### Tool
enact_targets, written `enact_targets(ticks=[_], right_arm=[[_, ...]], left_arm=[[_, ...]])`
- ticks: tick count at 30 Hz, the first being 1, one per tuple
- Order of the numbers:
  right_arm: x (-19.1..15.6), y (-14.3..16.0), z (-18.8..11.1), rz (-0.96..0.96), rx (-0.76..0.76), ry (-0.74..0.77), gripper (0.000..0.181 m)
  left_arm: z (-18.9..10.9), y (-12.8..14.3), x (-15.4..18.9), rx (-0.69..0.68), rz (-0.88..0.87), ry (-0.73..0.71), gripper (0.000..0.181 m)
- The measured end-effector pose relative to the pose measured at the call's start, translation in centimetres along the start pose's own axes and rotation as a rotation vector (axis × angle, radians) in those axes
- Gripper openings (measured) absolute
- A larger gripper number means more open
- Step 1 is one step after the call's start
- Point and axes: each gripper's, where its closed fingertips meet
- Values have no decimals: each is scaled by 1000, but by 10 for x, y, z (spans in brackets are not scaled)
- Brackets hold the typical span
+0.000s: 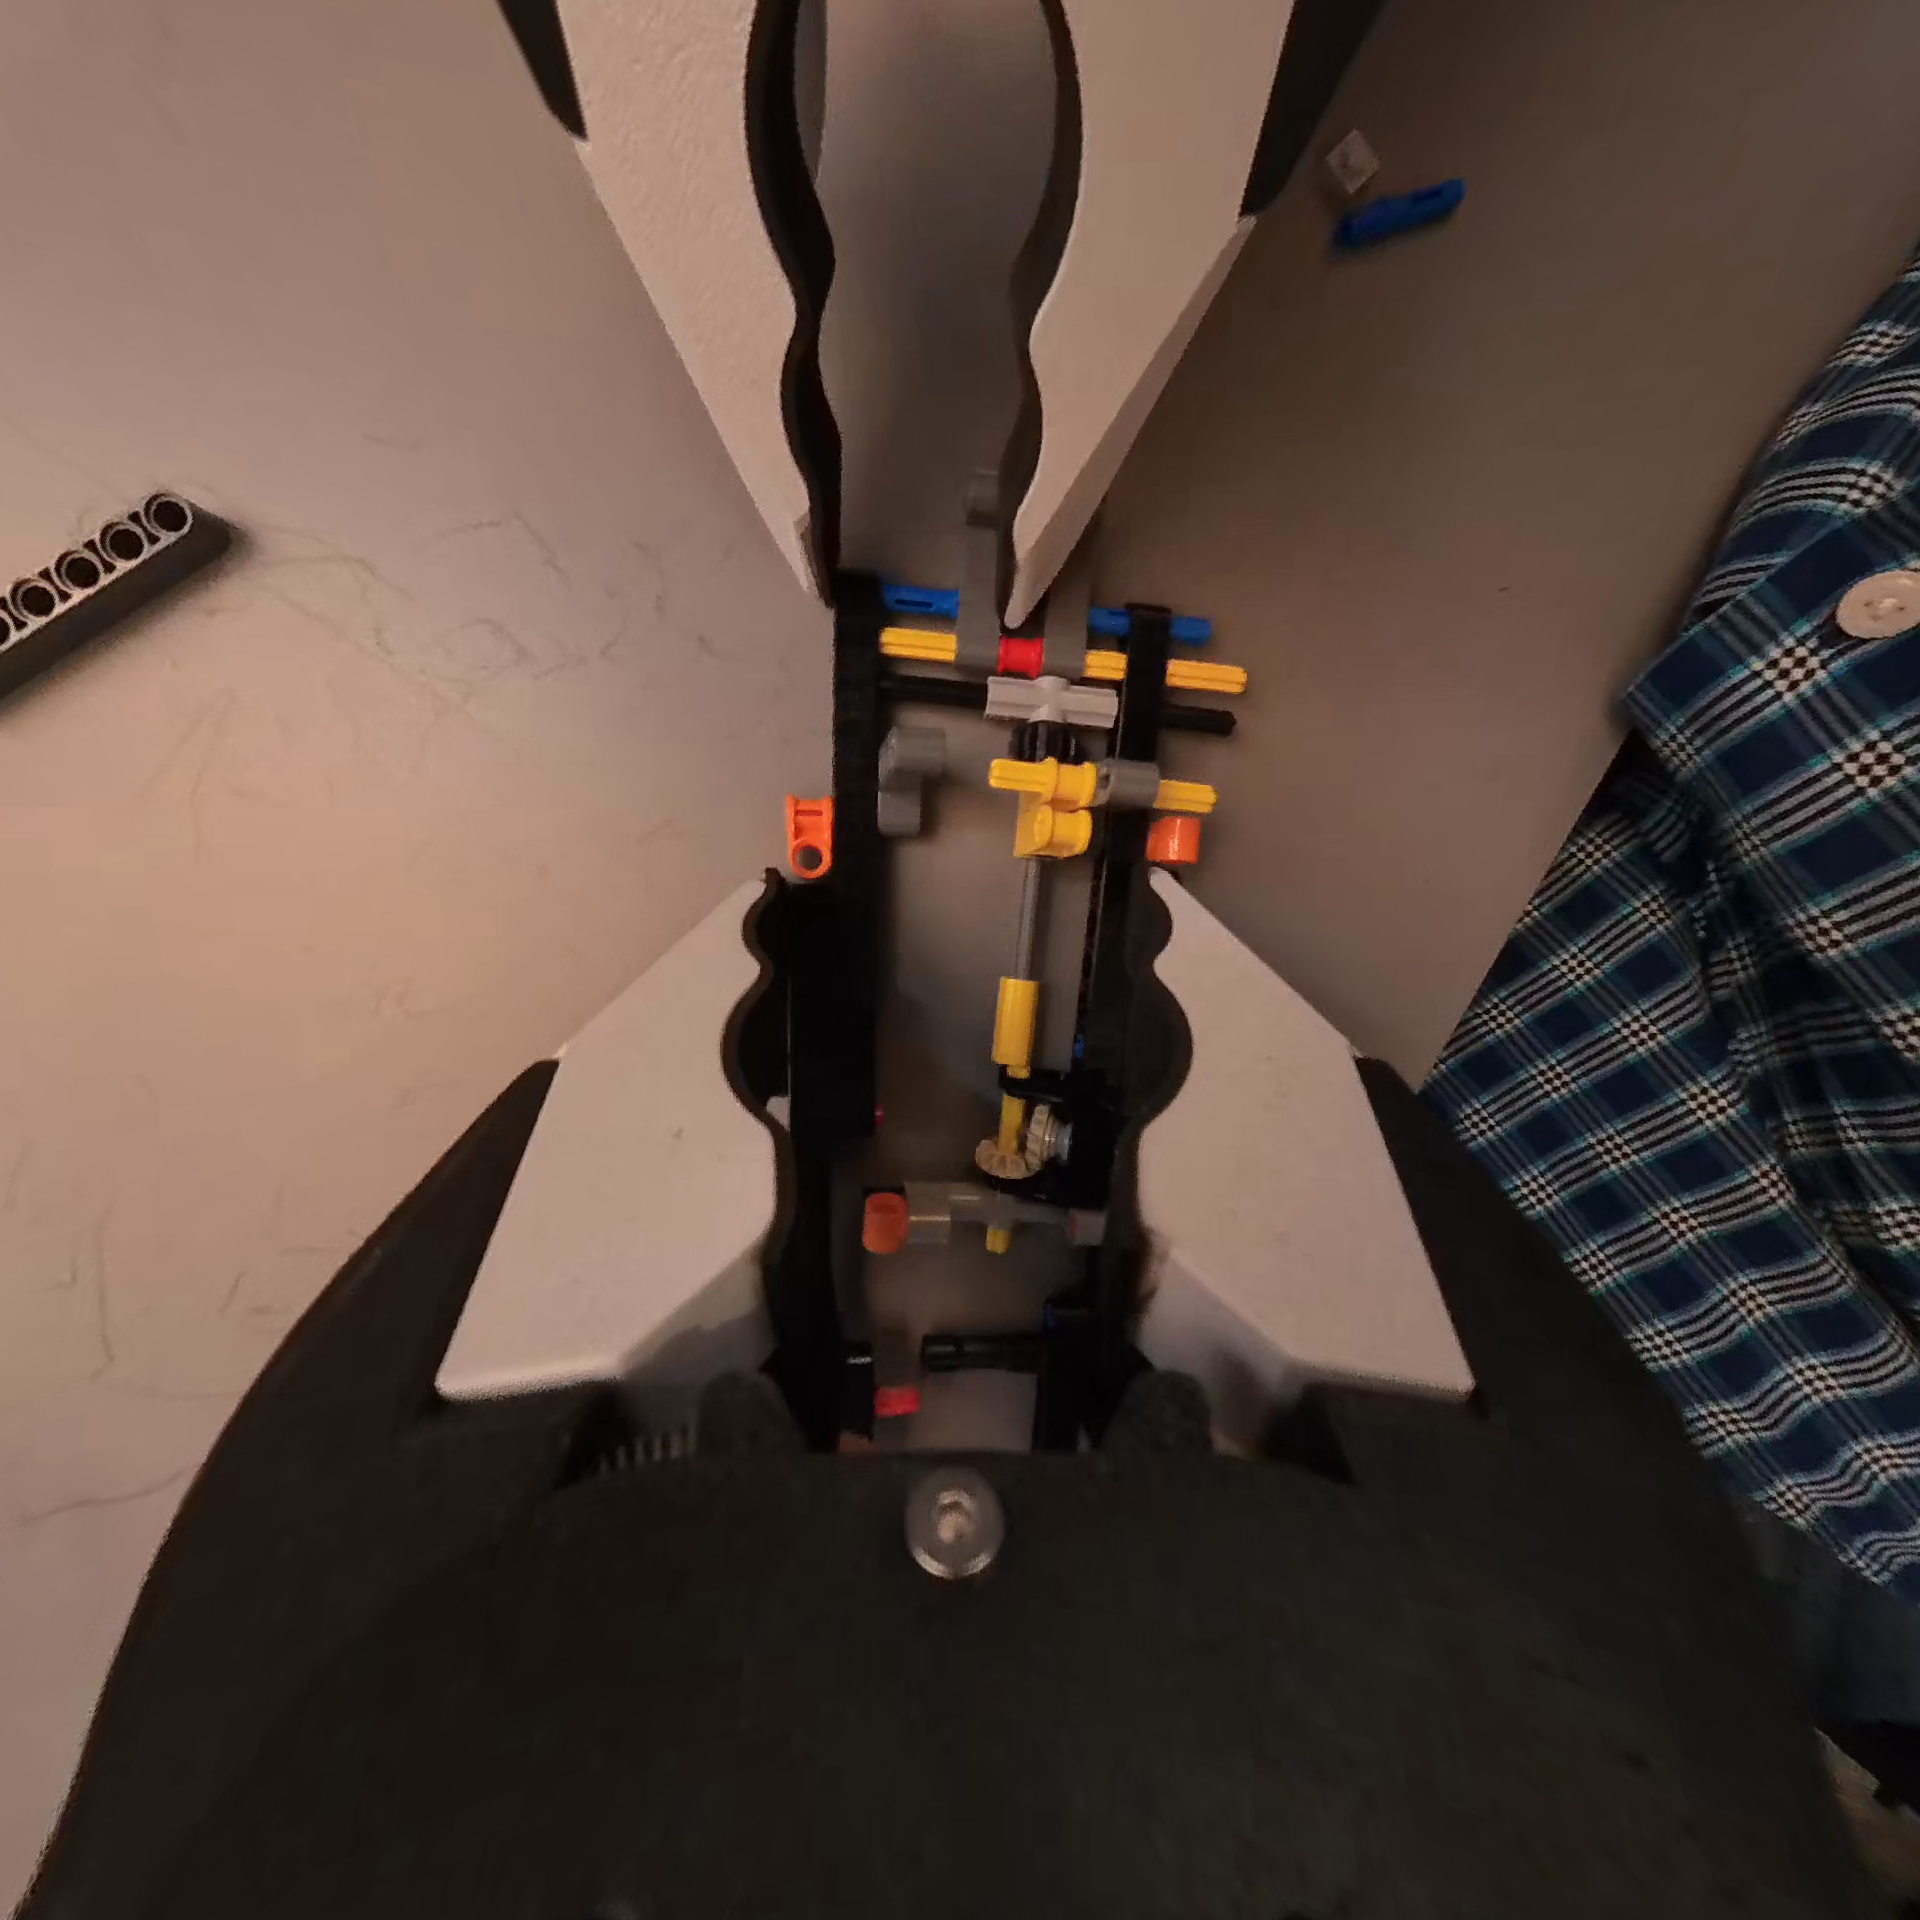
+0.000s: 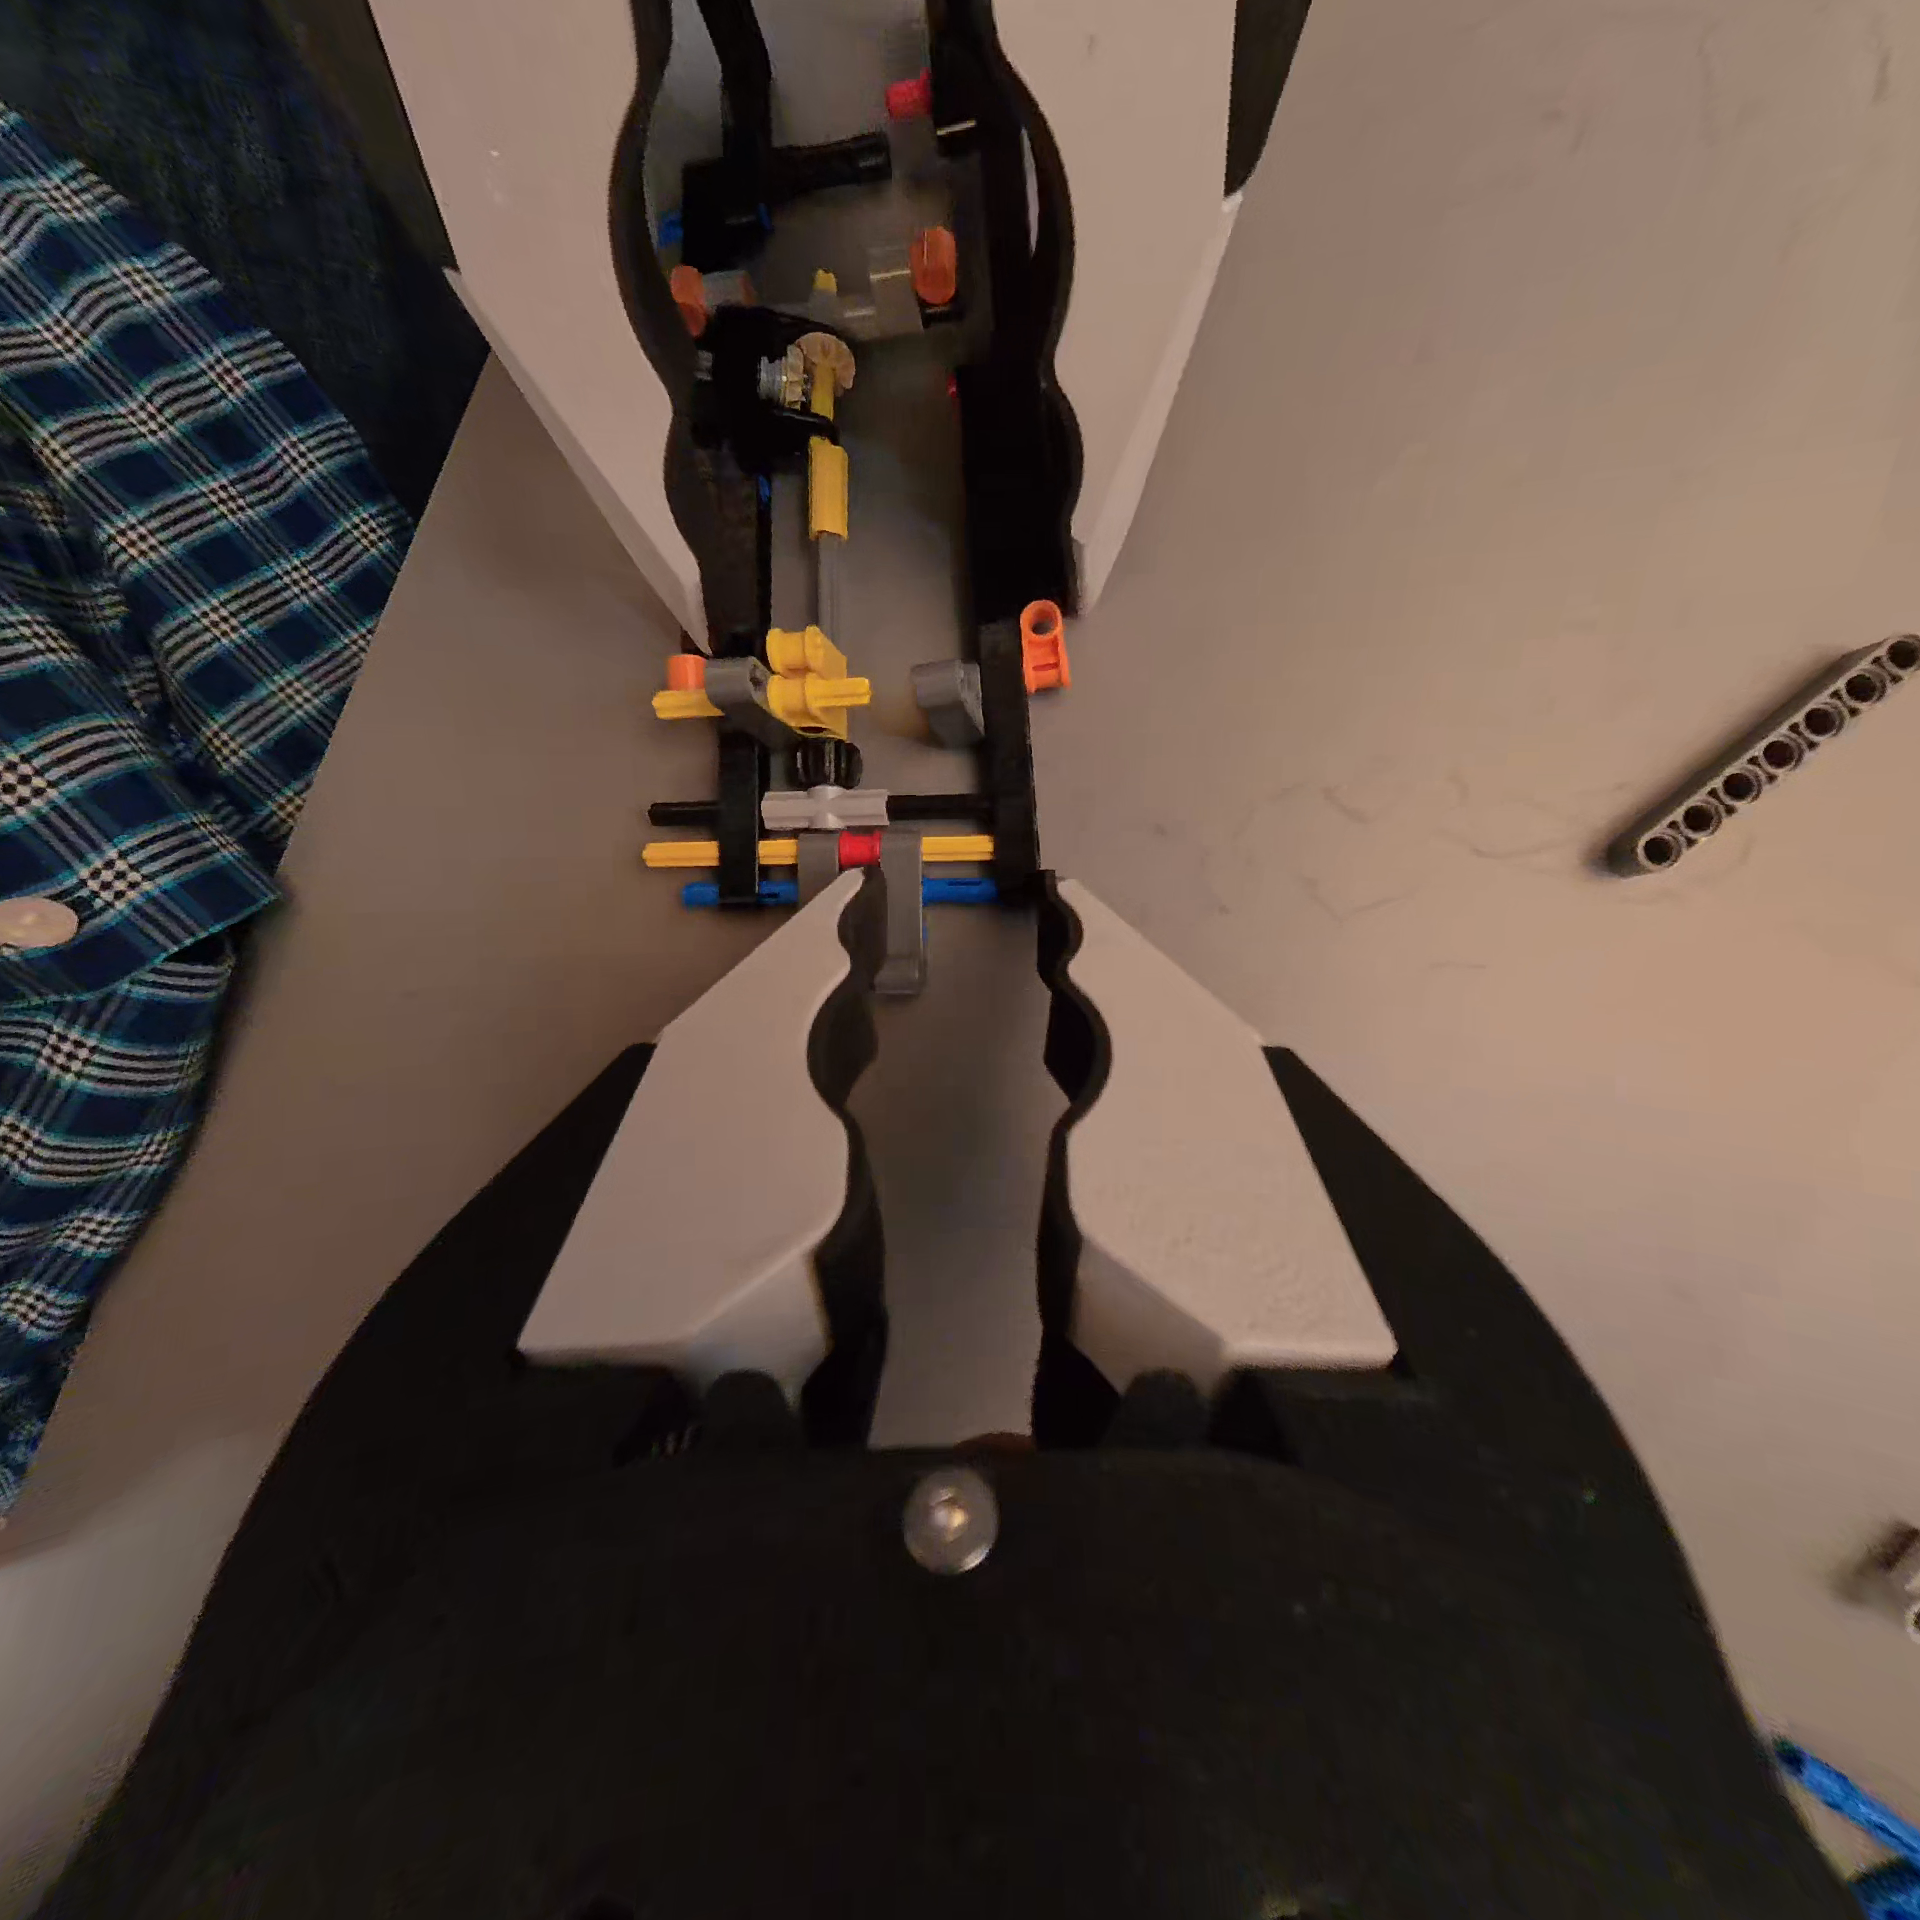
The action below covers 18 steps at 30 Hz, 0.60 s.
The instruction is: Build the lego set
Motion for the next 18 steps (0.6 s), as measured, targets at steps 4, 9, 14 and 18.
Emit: enact_targets(ticks=[4, 9, 14, 18], right_arm=[[0, 0, 0, 31, 30, -10, 28], [0, -1, 1, 48, 42, -7, 28], [-1, -1, 1, 50, 59, -16, 29], [-2, -1, 2, 53, 72, -17, 28]], left_arm=[[1, -1, 0, 10, 8, 9, 63], [2, -2, 3, 21, 21, 17, 62], [2, -3, 5, 36, 28, 26, 62], [2, -3, 6, 35, 35, 30, 63]])
Point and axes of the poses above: each gripper's, where its closed fingertips meet, z out along the fingers, y out of its underside, x = y × z across the jaws, and after that the axes turned 10 degrees about -z, right-handed
